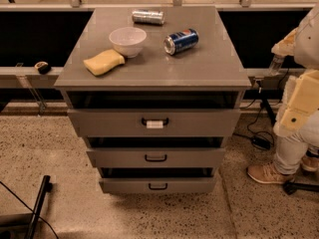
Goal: Open bottom drawer
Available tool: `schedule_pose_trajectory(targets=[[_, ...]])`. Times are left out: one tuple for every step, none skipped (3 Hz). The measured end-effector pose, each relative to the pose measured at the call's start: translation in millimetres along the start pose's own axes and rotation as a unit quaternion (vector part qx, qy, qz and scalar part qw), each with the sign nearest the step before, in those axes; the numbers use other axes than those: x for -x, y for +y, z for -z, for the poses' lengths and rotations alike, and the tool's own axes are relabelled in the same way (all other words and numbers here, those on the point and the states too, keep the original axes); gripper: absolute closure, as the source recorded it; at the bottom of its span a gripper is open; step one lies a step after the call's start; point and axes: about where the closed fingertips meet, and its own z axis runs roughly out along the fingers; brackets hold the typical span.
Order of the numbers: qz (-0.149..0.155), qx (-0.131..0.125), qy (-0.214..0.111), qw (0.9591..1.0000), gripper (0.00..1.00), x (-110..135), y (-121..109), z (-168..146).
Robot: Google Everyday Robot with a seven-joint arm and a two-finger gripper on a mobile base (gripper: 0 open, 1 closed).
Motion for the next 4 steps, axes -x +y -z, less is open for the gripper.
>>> schedule_pose_trajectory(targets=[[0.000,0.005,-0.004,1.0000,0.00,0.3,-0.1,-4.4],[0.000,0.049,-0.034,0.9982,0.00,3.0,-1.5,-44.7],[0.010,0.050,-0.039,0.9979,0.00,10.7,12.0,-85.5],[0.043,0.075,-0.070,0.9938,0.00,24.6,48.3,-162.4]])
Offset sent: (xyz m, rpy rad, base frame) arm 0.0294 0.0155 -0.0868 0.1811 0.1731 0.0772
